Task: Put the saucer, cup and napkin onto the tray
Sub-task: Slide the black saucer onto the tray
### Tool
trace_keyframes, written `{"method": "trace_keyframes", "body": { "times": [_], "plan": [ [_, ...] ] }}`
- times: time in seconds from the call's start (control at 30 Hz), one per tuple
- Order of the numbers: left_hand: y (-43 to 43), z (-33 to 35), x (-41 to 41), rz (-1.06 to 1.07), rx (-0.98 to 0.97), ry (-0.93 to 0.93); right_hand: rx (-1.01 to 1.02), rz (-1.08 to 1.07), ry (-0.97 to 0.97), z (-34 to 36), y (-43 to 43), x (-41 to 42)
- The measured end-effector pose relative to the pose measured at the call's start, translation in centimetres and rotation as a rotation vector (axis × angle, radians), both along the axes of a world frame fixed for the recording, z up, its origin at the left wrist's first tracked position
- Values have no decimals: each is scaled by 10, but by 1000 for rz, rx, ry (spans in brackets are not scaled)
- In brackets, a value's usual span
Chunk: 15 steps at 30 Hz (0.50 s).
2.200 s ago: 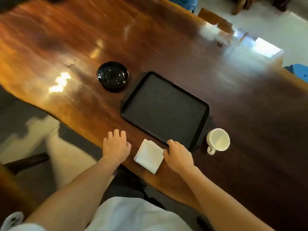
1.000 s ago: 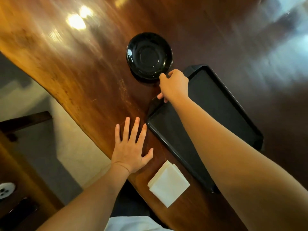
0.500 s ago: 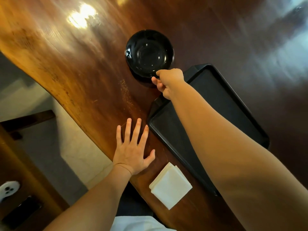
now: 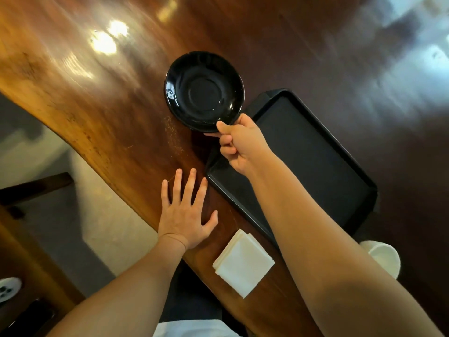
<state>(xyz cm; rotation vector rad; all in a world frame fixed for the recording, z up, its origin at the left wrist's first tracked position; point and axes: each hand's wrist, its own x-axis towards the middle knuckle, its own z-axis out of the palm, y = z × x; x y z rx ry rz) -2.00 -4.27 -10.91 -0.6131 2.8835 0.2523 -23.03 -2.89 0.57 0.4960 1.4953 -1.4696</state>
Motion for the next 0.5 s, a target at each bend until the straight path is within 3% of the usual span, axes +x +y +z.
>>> {"method": "trace_keyframes", "body": {
  "times": [0.5],
  "plan": [
    [5,1,-1,52,1,-42,-70,-292,-24,12,93,13]
  ]
}}
